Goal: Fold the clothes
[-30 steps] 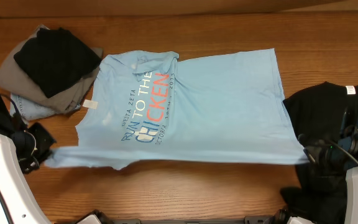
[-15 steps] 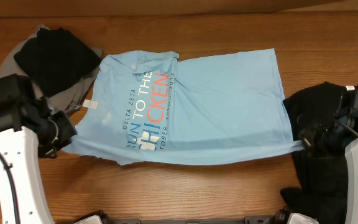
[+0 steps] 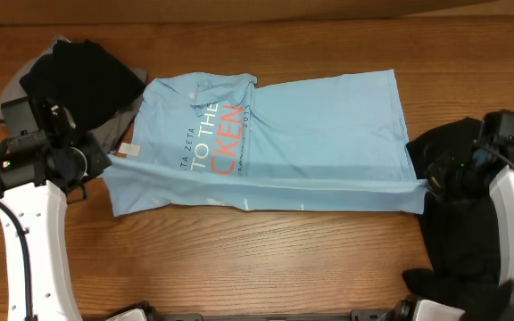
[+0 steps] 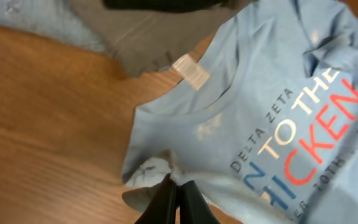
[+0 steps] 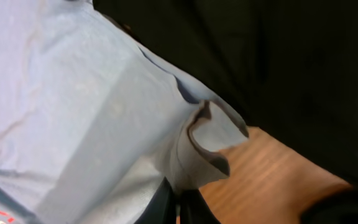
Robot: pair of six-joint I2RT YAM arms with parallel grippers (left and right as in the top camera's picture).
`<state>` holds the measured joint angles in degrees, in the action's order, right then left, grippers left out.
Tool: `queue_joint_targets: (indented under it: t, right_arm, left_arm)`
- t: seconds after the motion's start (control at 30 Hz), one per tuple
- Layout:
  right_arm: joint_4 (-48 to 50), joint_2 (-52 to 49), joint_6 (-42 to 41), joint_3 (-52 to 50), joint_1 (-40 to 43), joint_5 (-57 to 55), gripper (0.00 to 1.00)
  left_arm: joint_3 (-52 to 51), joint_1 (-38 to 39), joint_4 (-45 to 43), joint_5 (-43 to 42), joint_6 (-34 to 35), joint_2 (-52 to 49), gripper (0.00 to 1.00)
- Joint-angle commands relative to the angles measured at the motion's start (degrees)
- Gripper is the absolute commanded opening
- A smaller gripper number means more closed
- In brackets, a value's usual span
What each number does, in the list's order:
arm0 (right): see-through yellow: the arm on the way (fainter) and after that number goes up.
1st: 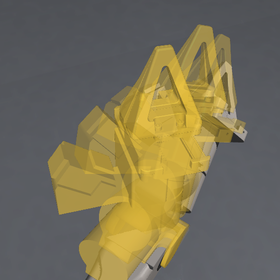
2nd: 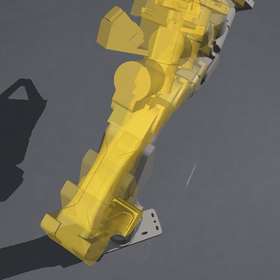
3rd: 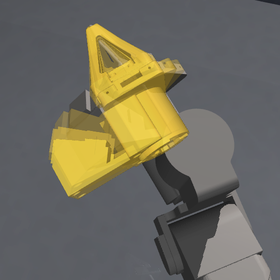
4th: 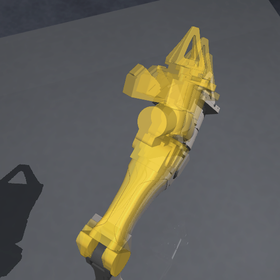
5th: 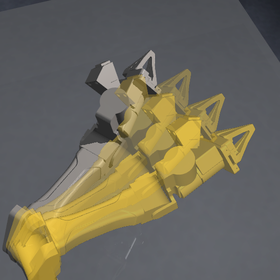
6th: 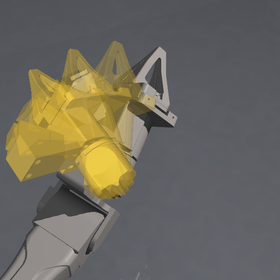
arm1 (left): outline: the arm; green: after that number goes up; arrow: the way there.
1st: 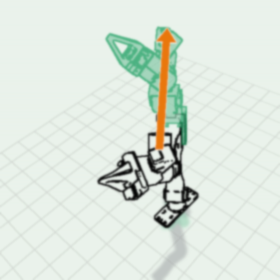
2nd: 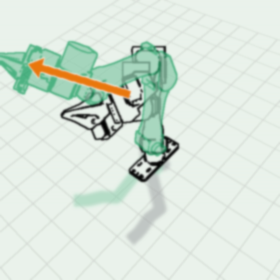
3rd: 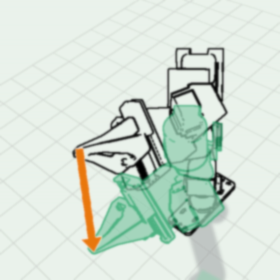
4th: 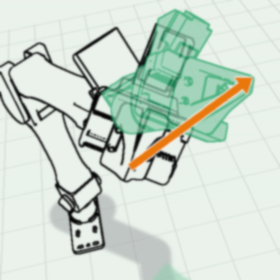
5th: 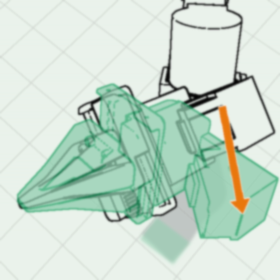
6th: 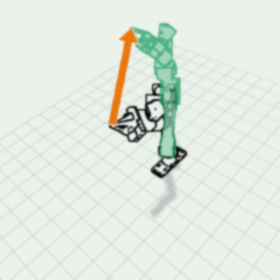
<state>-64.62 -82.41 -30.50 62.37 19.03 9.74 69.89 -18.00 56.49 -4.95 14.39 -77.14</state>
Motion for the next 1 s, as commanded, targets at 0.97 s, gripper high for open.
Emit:
queue_joint_targets:
  t: [0.97]
  right_arm:
    - [11.96, -3.54, 0.28, 1.66, -0.11, 2.58, 0.07]
  left_arm:
    - [-0.37, 9.46, -10.47, 1.79, -0.7, -12.44, 0.07]
